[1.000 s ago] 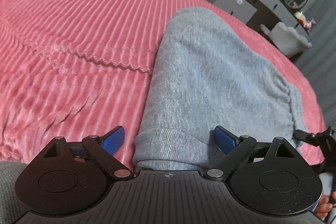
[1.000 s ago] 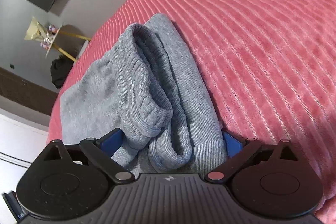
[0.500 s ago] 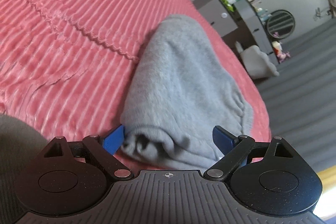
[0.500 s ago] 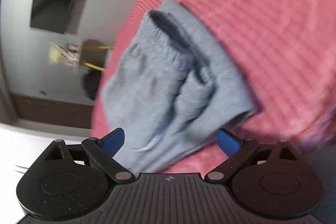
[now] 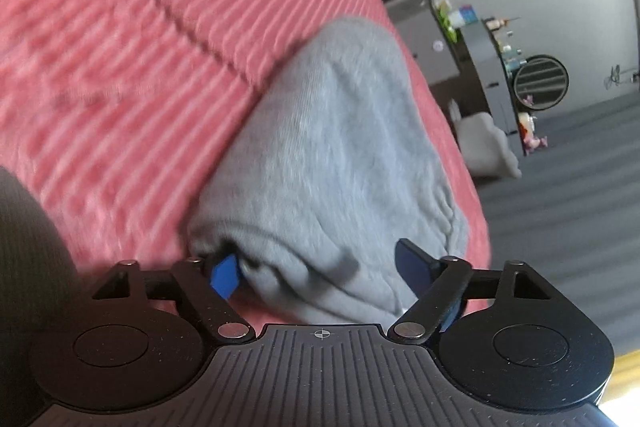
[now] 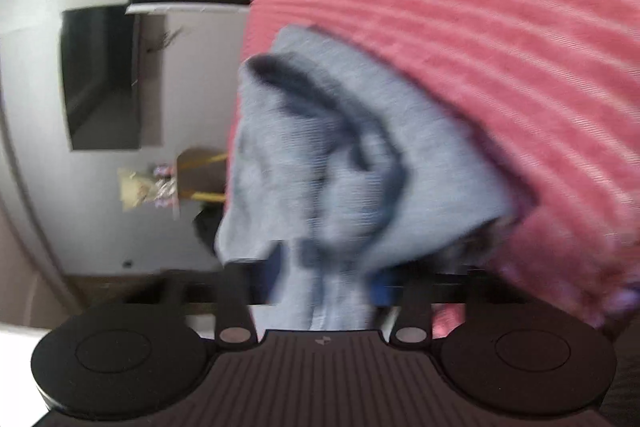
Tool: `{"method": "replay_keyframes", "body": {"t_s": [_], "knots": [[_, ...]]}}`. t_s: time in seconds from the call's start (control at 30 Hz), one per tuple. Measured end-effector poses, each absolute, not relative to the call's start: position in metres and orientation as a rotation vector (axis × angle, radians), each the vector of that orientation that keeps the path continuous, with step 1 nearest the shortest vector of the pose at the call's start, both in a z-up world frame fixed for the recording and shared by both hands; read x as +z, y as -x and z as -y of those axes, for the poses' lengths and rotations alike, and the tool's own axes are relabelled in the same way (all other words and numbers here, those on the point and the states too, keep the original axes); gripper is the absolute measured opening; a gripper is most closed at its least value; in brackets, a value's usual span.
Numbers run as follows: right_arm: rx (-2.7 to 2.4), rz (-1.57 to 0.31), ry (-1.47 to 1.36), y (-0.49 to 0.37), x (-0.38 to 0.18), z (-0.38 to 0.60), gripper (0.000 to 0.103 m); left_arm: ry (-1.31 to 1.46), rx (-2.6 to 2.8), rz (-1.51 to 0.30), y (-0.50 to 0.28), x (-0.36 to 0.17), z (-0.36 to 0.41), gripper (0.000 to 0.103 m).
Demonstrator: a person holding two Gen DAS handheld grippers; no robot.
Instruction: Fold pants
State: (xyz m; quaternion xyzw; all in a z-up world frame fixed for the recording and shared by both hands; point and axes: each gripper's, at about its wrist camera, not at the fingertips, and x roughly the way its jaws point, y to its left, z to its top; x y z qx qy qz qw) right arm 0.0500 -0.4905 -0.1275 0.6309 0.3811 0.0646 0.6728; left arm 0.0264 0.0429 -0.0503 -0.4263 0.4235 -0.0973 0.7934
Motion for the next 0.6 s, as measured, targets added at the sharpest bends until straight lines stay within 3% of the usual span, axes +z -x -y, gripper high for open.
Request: {"method": "replay_keyframes", "body": {"t_s": [0.17, 0.3, 0.33, 0.37, 0.43, 0.53, 0.6], "knots": [[0.081, -0.843, -1.461, -0.06, -0.136, 0.484, 0.044, 0.947, -0.177, -0.899, -0.031, -0.054, -0.035, 0.088], [0.084, -0.809, -1.49, -0.064, -0.139, 0.477, 0.048, 0.949, -0.165, -0.872, -0.031, -0.056, -0.039, 0.087], [0.094, -0.799, -1.533, -0.062, -0.137, 0.478, 0.055, 0.962, -0.173, -0.867, -0.029, -0.057, -0.042, 0.086], [0.129, -0.747, -1.59, -0.058, -0.134, 0.481, 0.077, 0.971, -0.18, -0.855, -0.027, -0.058, -0.046, 0.086], [0.18, -0.68, -1.582, -0.058, -0.119, 0.487, 0.093, 1.008, -0.176, -0.853, -0.027, -0.061, -0.051, 0.086], [0.091, -0.735, -1.418, -0.07, -0.104, 0.484, 0.093, 1.026, -0.166, -0.858, -0.029, -0.064, -0.053, 0.086], [0.015, -0.79, -1.415, -0.077, -0.115, 0.48, 0.085, 1.002, -0.175, -0.86, -0.029, -0.063, -0.052, 0.086]]}}
